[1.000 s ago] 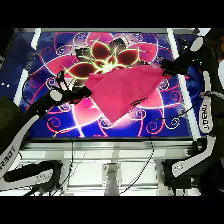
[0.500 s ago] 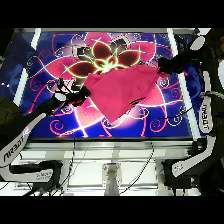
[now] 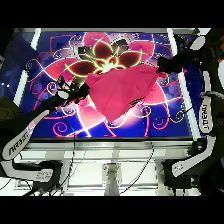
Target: Fold the clothes and pants, and hang the long-sleeved shirts on hangers.
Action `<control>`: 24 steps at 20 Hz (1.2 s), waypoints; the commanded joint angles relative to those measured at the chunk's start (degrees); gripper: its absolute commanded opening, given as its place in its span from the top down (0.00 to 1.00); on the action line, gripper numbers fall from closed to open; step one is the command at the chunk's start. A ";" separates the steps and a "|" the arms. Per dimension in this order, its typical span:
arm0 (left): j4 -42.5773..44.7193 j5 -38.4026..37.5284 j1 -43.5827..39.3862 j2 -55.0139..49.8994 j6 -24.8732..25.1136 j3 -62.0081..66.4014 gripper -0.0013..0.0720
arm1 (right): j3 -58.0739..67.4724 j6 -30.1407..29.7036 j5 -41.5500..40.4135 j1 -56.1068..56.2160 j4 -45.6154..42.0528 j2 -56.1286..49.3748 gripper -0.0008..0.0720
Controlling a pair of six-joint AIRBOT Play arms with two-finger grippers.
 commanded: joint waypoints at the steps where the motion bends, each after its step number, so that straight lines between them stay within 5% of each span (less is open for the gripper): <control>1: 0.04 -0.02 -0.13 1.22 8.46 3.06 0.98 | 0.02 0.07 -0.02 -0.07 0.22 -0.02 0.97; 4: 0.09 0.07 0.02 7.02 17.84 8.31 0.98 | 0.02 0.83 -4.66 -0.07 9.66 -0.02 0.97; 9: 0.46 -2.56 2.47 9.16 18.38 31.17 0.98 | 2.19 0.31 -35.15 0.00 41.77 -0.02 0.97; 13: 0.46 -9.94 6.25 5.92 18.16 50.07 0.98 | 12.17 -2.67 -45.53 0.00 45.70 0.15 0.96; 17: 3.72 -21.11 8.41 5.11 17.29 53.48 0.98 | 12.37 -3.39 -42.88 -0.07 45.51 2.23 0.96; 21: 36.81 -44.81 7.91 5.11 1.18 52.92 0.98 | 8.79 1.29 -19.65 -1.57 30.27 3.13 0.97; 24: 47.32 -59.47 6.45 5.46 0.09 47.39 0.98 | 0.42 2.75 -3.15 -0.70 15.54 3.69 0.97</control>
